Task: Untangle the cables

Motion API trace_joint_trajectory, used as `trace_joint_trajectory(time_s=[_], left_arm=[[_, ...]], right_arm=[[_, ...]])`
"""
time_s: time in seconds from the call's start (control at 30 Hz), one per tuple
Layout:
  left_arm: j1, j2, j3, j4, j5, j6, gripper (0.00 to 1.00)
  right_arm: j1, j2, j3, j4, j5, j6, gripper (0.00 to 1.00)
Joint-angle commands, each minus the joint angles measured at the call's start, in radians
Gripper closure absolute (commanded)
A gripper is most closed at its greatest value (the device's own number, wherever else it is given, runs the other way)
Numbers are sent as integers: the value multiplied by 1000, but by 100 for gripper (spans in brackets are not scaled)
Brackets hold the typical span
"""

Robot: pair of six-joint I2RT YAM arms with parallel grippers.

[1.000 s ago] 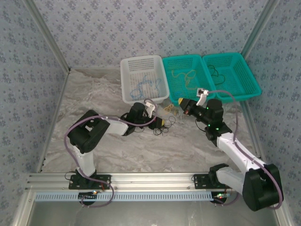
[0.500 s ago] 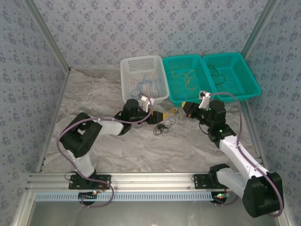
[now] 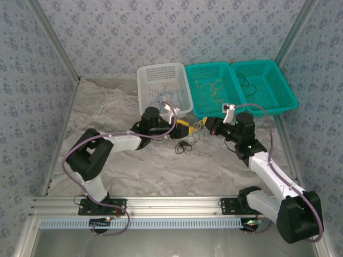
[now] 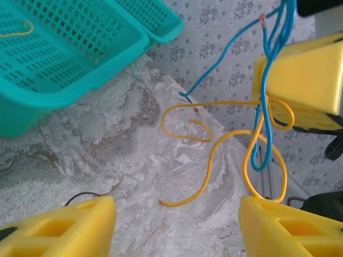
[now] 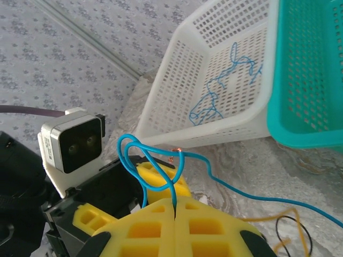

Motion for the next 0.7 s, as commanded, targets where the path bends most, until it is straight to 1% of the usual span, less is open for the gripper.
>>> trace_joint_trajectory(time_s=[0.0, 0.13, 0.17, 0.27, 0.47, 0.6, 0.67], left_arm=[[-13, -20, 64, -93, 50, 143, 39], [-14, -19, 81, -122, 81, 170, 45], [-15, -19, 81, -122, 84, 171, 47], [-14, -18, 86, -117, 98, 166, 47], [-13, -11, 112, -97, 135, 136, 34], [-15, -14, 112, -76, 160, 117, 30], [-14, -15, 105, -61, 164, 107, 30]], right_arm=[[5, 10, 55, -2, -59, -6, 100], [10, 11, 62, 0, -58, -6, 100], [10, 11, 62, 4, -57, 17, 100], [15, 12, 61, 6, -55, 17, 100], [22, 17, 60, 5, -49, 15, 100], [25, 14, 57, -2, -26, 14, 100], [25, 15, 57, -9, -11, 15, 100]])
